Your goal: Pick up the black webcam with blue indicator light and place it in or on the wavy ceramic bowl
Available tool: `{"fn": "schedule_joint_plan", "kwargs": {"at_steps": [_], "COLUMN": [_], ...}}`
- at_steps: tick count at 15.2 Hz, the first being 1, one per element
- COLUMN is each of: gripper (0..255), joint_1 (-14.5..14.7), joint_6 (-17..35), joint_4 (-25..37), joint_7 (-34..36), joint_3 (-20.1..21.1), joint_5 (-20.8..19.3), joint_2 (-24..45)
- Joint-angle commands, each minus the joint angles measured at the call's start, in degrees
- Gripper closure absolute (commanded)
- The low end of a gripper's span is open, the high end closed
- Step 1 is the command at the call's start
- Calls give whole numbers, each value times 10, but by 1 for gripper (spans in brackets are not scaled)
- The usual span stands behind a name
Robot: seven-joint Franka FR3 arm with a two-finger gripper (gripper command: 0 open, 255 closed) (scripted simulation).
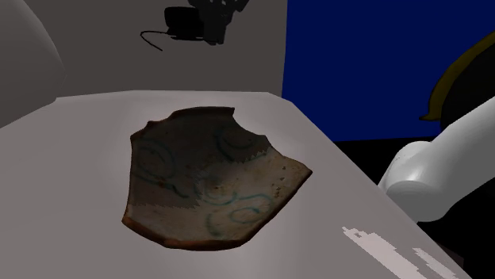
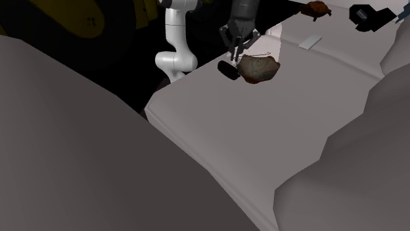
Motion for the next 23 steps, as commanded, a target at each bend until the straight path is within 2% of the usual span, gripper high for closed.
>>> {"fn": "schedule_joint_plan", "kwargs": {"at_steps": [1, 10, 23], "gripper": [255, 255, 255], "joint_1": [10, 40, 70], "joint_6": [-8, -52, 40], "joint_4": [-12, -5, -145], "joint_7": [17, 112, 106], "joint_3": [7, 72, 55], "joint_5": [13, 52, 80], "joint_2": [-23, -68, -122]}}
